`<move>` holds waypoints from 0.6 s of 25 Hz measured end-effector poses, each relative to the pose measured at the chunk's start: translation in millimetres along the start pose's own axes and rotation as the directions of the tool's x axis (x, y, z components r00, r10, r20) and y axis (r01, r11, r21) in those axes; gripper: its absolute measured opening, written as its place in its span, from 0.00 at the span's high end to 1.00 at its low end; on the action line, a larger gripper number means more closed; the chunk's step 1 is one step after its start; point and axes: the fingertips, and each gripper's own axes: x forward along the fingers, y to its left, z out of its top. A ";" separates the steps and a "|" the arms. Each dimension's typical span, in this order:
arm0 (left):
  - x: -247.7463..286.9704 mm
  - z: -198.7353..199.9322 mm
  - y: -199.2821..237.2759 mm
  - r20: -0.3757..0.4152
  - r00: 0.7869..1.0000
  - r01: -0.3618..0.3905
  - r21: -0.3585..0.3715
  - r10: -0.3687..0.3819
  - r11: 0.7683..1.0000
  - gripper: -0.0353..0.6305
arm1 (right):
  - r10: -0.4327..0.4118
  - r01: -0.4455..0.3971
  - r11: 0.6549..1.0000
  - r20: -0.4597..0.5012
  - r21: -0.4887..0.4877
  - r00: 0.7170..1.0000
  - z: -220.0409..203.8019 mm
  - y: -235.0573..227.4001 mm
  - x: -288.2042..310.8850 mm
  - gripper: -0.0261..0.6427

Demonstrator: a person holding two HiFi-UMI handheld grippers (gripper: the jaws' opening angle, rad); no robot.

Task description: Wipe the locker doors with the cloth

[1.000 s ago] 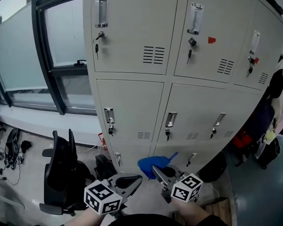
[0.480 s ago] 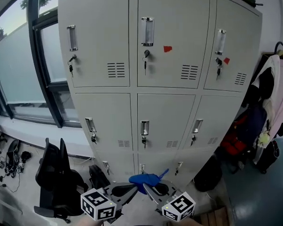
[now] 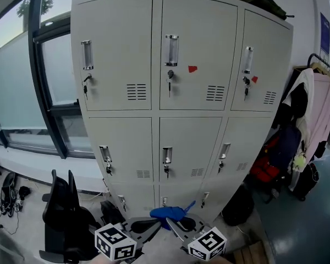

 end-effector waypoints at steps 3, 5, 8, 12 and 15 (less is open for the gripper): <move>-5.1 -1.7 -0.1 0.004 1.000 -0.001 0.003 0.001 1.000 0.94 | -0.003 0.003 1.000 -0.006 -0.002 1.000 -0.3 5.6 1.5 0.89; -7.5 -3.8 -1.0 0.007 1.000 -0.002 0.001 0.002 1.000 0.94 | -0.004 0.004 1.000 -0.012 -0.001 1.000 -1.8 7.6 1.3 0.89; -10.6 -5.5 -2.1 0.006 1.000 -0.007 0.001 0.007 1.000 0.94 | -0.003 0.003 1.000 -0.012 -0.002 1.000 -1.7 8.7 0.9 0.89; -14.3 -5.5 -3.4 0.004 1.000 -0.014 0.005 0.014 1.000 0.94 | -0.008 0.008 1.000 -0.011 0.008 1.000 -4.3 9.7 1.1 0.89; -19.1 -6.4 -4.6 0.004 1.000 -0.021 0.003 0.021 1.000 0.94 | -0.005 0.006 1.000 -0.015 0.022 1.000 -7.5 12.3 3.3 0.89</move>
